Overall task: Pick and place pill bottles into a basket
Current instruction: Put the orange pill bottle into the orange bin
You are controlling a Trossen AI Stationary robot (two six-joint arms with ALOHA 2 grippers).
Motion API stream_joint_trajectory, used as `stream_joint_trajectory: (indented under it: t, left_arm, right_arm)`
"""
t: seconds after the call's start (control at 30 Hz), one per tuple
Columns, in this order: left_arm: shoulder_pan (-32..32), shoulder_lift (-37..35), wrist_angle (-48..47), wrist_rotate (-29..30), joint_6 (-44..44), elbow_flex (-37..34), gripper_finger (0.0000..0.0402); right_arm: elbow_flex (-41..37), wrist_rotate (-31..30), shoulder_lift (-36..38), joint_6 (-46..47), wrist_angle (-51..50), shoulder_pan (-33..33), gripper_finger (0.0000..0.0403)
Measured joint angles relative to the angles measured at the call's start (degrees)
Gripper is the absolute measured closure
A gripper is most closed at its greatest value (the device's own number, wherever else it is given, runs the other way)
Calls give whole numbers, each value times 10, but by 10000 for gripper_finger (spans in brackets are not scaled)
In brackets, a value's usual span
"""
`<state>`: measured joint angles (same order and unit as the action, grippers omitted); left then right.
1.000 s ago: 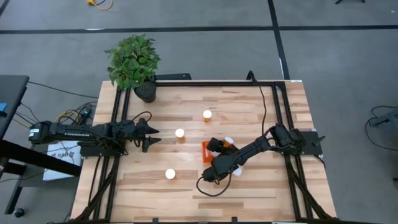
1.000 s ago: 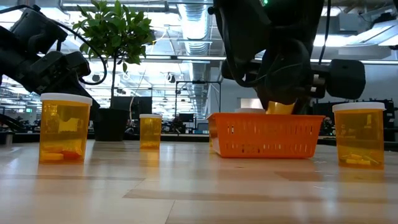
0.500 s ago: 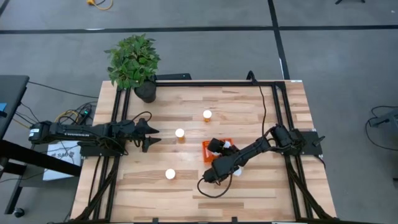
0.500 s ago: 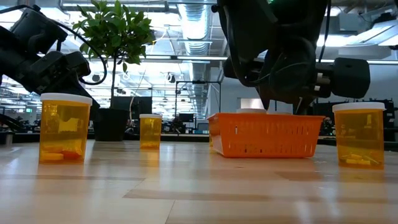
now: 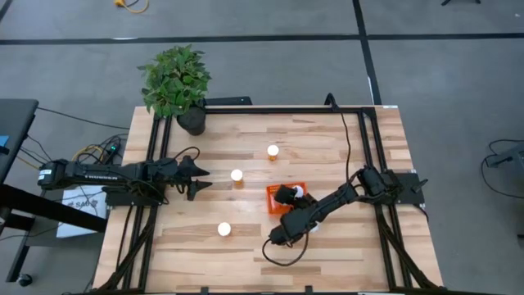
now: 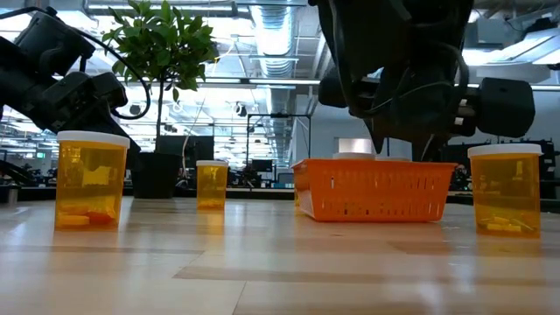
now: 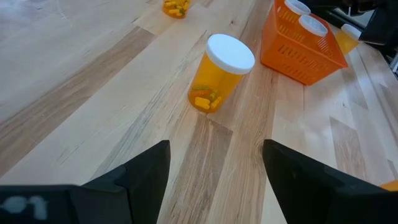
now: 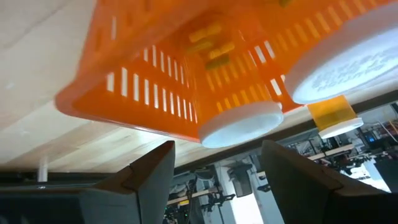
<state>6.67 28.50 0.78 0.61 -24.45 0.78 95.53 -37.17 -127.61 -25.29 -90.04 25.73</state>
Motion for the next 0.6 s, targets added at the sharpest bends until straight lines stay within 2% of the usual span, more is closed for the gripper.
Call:
stream_joint_trajectory:
  t: [0.27, 0.6]
  left_arm:
    - [0, 0, 0, 0, 0, 0, 156]
    - [0, 0, 0, 0, 0, 0, 156]
  right_arm:
    - [2, 13, 1, 4, 0, 9, 168]
    - [28, 13, 57, 13, 1, 14, 168]
